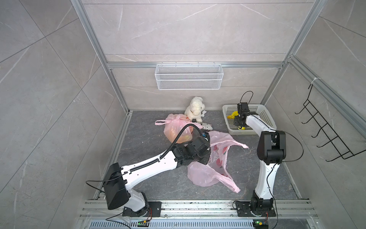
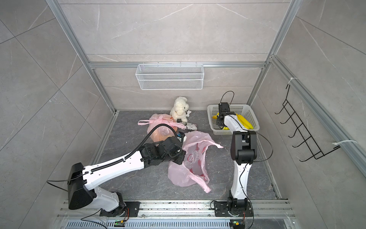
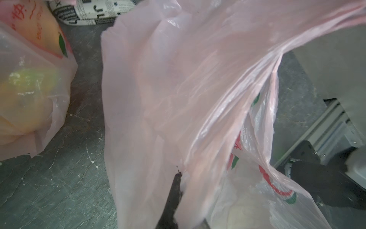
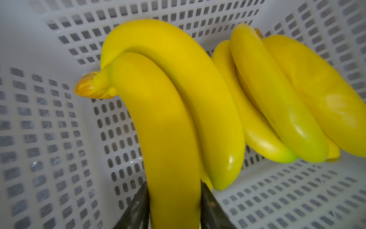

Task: Place the banana into a plastic bag & tie a knot
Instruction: Pick up the banana from the basket, then place the banana into the plastic bag.

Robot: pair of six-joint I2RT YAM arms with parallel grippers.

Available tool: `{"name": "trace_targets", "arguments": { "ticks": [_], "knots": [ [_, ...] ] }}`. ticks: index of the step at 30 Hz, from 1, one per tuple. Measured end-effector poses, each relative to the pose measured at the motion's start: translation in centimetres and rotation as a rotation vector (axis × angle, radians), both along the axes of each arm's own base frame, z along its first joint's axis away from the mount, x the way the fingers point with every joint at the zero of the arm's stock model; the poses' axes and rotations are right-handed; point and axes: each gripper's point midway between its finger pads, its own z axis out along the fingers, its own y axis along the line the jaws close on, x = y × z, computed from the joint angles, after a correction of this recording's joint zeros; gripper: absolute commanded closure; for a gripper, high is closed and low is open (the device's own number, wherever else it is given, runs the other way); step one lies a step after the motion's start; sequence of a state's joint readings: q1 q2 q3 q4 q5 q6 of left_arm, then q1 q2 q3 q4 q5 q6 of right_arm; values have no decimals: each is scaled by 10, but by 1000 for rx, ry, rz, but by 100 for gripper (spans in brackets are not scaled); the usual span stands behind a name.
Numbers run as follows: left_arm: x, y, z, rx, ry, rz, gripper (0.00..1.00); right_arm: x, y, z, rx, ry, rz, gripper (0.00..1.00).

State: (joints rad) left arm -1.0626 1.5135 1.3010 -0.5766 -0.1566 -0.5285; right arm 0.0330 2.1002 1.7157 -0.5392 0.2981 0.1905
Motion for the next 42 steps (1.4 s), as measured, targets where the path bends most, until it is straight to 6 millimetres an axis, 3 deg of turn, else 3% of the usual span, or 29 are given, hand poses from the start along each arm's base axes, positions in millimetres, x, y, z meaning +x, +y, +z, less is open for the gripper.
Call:
{"name": "trace_targets", "arguments": {
  "ticks": [3,6,13,18,24,32,36,42],
  "knots": [
    [9,10,-17,49,33,52,100,-10,6,16,18,-32,7,63],
    [16,19,-17,59,34,101,100,-19,13,34,38,-69,11,65],
    [30,38,-5,68,-18,205,100,-36,21,76,78,-166,14,68],
    [36,45,12,45,-60,242,100,-61,38,99,112,-207,49,69],
    [43,46,26,25,-74,269,100,-111,81,149,158,-292,158,70],
    [64,45,24,6,-26,313,100,-182,91,211,195,-401,219,72],
    [75,32,18,10,0,305,100,-215,117,221,206,-392,327,73],
    [81,17,18,9,22,281,100,-263,144,219,175,-326,486,77]
  ]
}}
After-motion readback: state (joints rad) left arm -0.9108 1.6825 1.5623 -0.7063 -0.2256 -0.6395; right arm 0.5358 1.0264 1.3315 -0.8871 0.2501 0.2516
